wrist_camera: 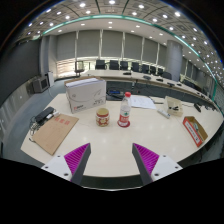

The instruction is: Pour water

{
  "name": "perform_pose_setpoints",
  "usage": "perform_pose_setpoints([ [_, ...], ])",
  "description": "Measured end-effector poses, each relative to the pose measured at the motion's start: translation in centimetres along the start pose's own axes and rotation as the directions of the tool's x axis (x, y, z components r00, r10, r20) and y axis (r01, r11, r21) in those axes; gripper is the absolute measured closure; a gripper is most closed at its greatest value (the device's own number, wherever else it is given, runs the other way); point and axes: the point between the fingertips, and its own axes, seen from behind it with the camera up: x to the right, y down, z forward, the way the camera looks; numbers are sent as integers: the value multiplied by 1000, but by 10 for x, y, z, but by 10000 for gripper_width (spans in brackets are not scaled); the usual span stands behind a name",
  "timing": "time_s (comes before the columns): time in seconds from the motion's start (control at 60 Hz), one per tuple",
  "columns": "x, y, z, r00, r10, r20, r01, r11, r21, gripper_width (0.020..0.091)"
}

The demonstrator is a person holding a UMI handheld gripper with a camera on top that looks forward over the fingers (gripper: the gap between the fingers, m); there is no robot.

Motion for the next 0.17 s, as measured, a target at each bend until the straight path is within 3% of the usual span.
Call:
perform_pose_setpoints([
  [0.167,-2,-6,-10,1000,-18,-16,18,1000,16,245],
])
